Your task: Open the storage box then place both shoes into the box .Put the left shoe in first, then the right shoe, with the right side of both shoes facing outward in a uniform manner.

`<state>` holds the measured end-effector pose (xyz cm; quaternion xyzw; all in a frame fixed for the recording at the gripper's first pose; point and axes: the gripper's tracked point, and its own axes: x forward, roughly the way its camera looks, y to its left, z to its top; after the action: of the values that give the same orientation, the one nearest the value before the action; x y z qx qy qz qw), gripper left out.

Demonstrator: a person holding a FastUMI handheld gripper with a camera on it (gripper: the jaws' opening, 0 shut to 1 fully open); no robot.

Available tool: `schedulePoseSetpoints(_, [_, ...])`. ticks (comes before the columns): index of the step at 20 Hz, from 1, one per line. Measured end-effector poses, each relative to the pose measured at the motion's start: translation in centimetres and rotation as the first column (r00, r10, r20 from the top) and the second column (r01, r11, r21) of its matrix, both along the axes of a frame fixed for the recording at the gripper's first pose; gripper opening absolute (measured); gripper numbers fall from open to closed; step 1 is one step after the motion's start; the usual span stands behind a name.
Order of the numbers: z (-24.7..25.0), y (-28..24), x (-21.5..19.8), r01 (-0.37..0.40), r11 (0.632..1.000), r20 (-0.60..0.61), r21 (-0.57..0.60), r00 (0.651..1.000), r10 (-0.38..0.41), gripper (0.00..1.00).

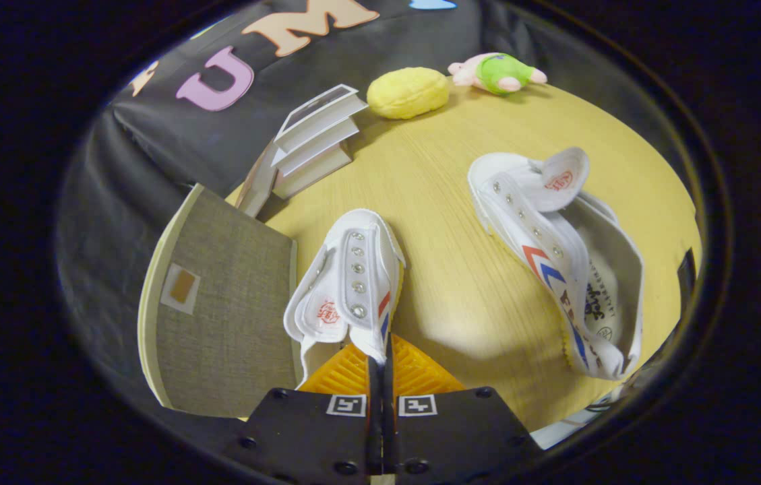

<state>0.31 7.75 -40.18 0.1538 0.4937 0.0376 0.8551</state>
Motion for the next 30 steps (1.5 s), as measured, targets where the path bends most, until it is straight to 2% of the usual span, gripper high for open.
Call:
schedulePoseSetpoints(3, [0.9, 0.5, 0.2, 0.03, 0.994, -0.007, 0.105, 1.0, -0.029, 0.03])
schedulePoseSetpoints(7, [2.2, 1.1, 0.5, 0.044, 0.983, 0.001, 0.181, 0.999, -0.044, 0.03])
schedulePoseSetpoints(12, [5.4, 2.4, 0.8, 0.064, 0.95, 0.013, 0.306, 0.997, -0.071, 0.03])
schedulePoseSetpoints(18, [11.8, 4.9, 1.2, 0.026, 0.922, 0.077, 0.387, 0.995, -0.06, 0.03])
schedulePoseSetpoints(25, [18.1, 12.0, 0.8, -0.111, 0.885, 0.131, 0.452, 0.99, 0.058, 0.03])
schedulePoseSetpoints(30, [16.2, 17.9, -0.5, -0.204, 0.886, 0.065, 0.417, 0.979, 0.194, 0.03])
